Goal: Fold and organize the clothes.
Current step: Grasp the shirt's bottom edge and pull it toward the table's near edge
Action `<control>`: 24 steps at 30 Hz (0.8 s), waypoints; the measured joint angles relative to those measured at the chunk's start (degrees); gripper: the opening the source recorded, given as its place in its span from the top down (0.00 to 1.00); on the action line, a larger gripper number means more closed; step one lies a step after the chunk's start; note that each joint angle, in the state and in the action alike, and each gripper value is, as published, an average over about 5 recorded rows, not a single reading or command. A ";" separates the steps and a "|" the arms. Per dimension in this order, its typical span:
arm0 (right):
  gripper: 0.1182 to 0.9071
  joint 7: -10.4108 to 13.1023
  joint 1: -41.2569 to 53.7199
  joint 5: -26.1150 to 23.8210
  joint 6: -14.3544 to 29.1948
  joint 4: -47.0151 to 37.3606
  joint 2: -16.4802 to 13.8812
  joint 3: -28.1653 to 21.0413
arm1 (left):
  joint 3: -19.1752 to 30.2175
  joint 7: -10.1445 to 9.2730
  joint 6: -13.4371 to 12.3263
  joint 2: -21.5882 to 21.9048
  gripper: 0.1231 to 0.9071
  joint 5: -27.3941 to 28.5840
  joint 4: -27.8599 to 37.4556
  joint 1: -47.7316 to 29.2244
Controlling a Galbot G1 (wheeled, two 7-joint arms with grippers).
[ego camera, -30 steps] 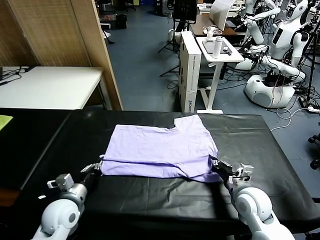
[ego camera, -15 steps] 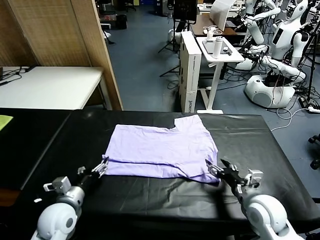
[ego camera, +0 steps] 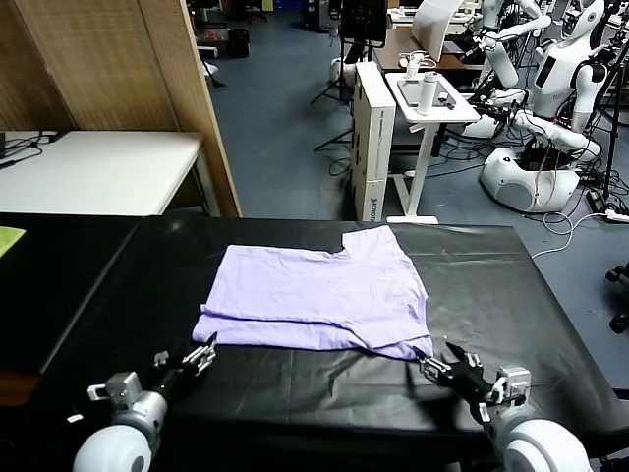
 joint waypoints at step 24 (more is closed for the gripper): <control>0.97 6.34 -11.38 -1.28 -11.27 11.42 1.57 4.02 | -2.48 -2.25 1.04 1.41 0.97 3.16 -6.45 7.82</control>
